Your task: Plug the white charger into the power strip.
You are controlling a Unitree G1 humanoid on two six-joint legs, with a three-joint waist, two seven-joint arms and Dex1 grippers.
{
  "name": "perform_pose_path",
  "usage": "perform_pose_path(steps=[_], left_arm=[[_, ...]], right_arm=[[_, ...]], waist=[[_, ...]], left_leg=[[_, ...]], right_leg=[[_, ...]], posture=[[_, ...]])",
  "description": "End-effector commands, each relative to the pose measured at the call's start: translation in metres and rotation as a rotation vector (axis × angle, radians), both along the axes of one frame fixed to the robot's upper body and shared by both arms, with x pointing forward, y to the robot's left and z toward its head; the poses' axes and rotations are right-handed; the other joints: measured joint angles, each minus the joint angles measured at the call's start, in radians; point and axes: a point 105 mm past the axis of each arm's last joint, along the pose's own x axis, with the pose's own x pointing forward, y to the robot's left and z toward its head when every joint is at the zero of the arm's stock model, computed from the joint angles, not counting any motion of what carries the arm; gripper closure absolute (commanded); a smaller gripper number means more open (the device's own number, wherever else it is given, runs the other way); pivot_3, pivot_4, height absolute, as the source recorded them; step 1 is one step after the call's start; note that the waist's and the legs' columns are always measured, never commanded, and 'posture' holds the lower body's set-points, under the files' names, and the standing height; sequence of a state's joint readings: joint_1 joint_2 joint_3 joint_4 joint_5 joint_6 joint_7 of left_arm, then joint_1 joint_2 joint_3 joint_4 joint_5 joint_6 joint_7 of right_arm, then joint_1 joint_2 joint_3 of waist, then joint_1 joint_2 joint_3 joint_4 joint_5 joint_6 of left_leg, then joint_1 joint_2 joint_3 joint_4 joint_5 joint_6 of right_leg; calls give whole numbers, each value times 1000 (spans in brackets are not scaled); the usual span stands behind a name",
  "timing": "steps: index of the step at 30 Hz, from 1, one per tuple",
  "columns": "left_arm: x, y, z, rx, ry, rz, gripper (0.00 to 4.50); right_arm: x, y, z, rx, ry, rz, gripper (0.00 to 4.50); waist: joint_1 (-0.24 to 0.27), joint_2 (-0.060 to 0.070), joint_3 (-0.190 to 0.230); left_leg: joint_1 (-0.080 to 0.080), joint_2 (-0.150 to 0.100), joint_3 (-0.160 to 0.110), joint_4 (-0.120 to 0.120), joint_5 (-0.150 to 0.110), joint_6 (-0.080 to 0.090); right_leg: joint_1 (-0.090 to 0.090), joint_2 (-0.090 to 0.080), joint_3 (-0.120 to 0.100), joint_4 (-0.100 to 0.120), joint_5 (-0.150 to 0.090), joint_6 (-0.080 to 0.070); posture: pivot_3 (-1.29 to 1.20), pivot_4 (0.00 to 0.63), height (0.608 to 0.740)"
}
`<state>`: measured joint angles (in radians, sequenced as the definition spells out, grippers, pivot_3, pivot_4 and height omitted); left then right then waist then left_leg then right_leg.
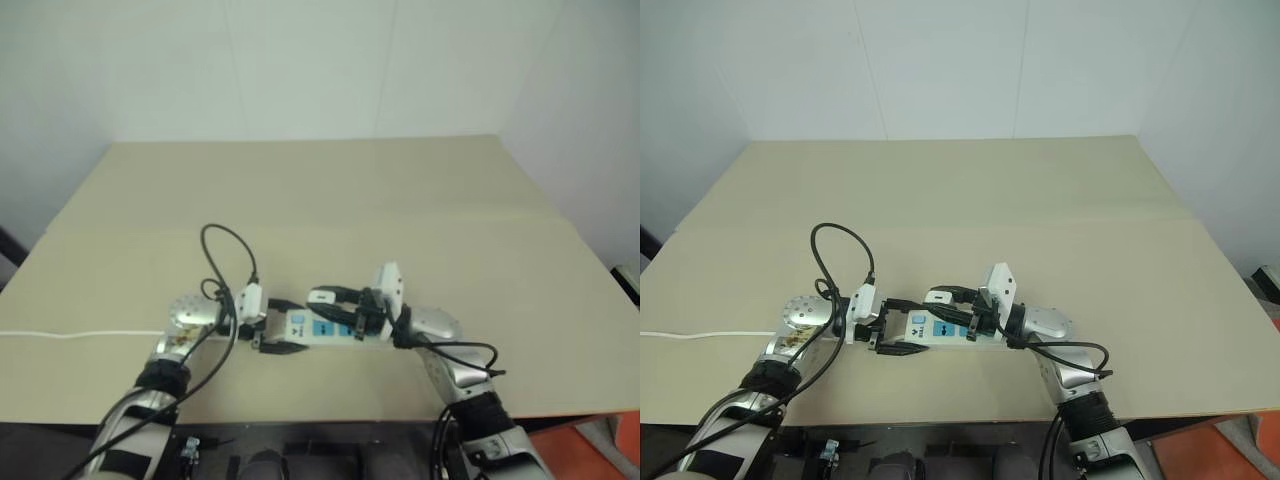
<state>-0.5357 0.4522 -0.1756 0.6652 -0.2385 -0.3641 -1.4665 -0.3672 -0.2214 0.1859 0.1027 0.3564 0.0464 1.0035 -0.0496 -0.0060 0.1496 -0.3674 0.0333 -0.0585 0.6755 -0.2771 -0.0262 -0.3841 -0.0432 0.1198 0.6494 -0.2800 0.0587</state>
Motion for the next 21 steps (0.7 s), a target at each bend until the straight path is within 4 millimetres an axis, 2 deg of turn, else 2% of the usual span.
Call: perform_pose_path(steps=[1,9,15,21], left_arm=[[-8,17,-35,105,125,51,1232],[-9,19,-40,114,159,50,1232],[-12,20,-42,120,168,43,1232],[-11,17,-40,120,169,37,1232]], right_arm=[[2,2,9,22,-41,6,3370],[13,4,11,24,-35,-9,3370],[10,8,12,43,-13,17,3370],[7,9,12,64,22,27,3370]], waist=[[-1,0,0],[-12,0,0],[-19,0,0],[-19,0,0]], left_leg=[[0,0,0,0,0,0],[3,0,0,0,1,2],[13,0,0,-3,1,2],[14,0,0,-5,1,2]], right_leg=[[0,0,0,0,0,0],[3,0,0,0,1,1],[13,0,0,-2,-2,5],[14,0,1,-3,-3,8]], posture=[[0,150,740],[0,150,740],[0,150,740],[0,150,740]])
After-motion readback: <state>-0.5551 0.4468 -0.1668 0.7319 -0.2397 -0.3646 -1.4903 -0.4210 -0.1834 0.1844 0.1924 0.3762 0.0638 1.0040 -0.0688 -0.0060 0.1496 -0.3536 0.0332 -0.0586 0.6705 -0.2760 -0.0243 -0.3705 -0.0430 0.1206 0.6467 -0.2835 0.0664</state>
